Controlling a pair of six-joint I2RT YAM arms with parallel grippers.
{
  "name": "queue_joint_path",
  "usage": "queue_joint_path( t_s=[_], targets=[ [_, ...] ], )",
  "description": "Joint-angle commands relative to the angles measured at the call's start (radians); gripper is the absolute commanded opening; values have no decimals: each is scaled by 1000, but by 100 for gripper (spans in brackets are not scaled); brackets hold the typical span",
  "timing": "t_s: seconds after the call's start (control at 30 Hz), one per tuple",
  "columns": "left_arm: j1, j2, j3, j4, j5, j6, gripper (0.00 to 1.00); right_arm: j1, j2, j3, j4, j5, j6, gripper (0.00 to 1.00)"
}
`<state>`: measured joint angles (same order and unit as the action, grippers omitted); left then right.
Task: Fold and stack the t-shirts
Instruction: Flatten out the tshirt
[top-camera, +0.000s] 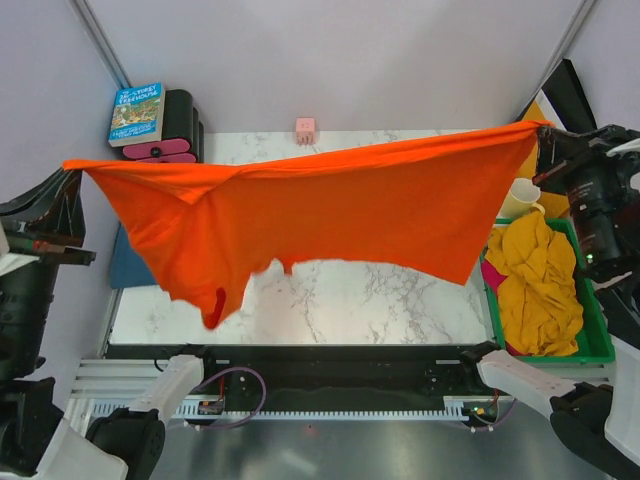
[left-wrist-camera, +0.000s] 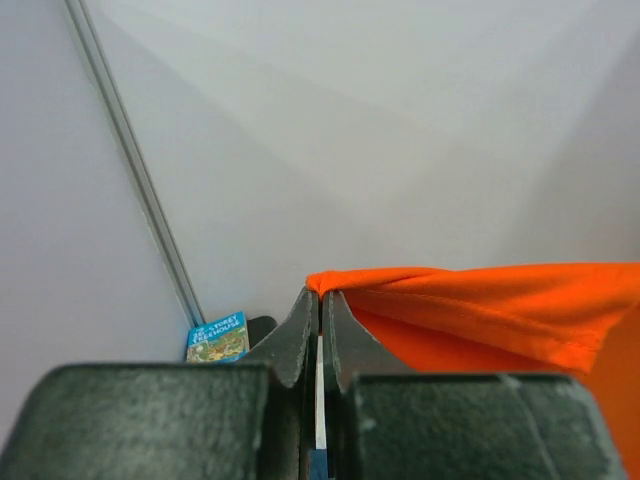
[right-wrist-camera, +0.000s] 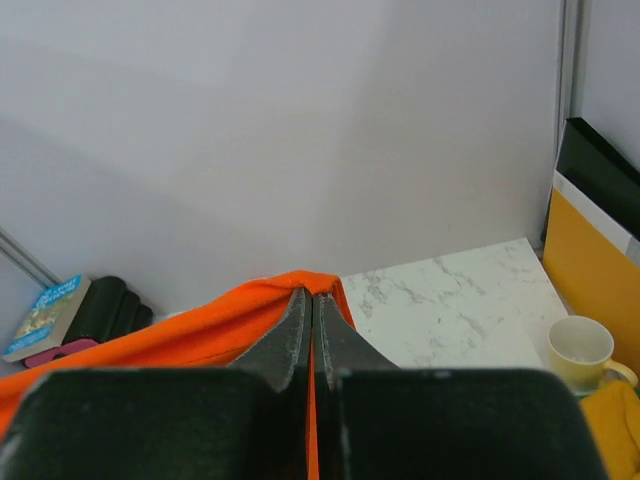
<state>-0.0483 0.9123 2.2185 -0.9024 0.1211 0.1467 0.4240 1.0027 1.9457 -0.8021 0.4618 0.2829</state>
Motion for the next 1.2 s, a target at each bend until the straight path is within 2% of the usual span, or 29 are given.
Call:
queue_joint_path(
  t_s=[0.0, 0.17, 0.27, 0.3, 0.37, 0.4, 0.57, 0.67, 0.83, 1.0, 1.17],
  targets=[
    [1, 25, 1, -13, -55, 10, 2, 4, 23, 41, 23, 34, -18, 0],
    [1, 13, -193, 38, -6, 24, 2, 4, 31, -149, 73, 58, 9, 0],
    [1, -1, -409, 97, 29, 33, 2, 2, 33, -325, 141, 63, 50, 0],
    [1, -3, -527, 147, 37, 34, 2, 2, 36, -368, 161, 63, 62, 0],
    [1, 3, -639, 198, 58, 39, 2, 2, 56, -496, 217, 63, 91, 0],
    [1, 20, -740, 248, 66, 40, 2, -4, 71, -566, 237, 61, 102, 0],
    [1, 135, -1015, 410, 104, 50, 2, -19, 203, -723, 391, 49, 153, 0],
    [1, 256, -1092, 511, 117, 67, 2, -39, 316, -768, 463, 41, 173, 0],
    [-1, 492, -1071, 600, 104, 85, 2, -80, 514, -746, 541, 18, 208, 0],
    [-2, 654, -947, 642, 83, 86, 2, -132, 684, -651, 557, -23, 219, 0],
    [-2, 818, -779, 645, 40, 80, 2, -172, 781, -588, 575, -44, 214, 0]
  ],
)
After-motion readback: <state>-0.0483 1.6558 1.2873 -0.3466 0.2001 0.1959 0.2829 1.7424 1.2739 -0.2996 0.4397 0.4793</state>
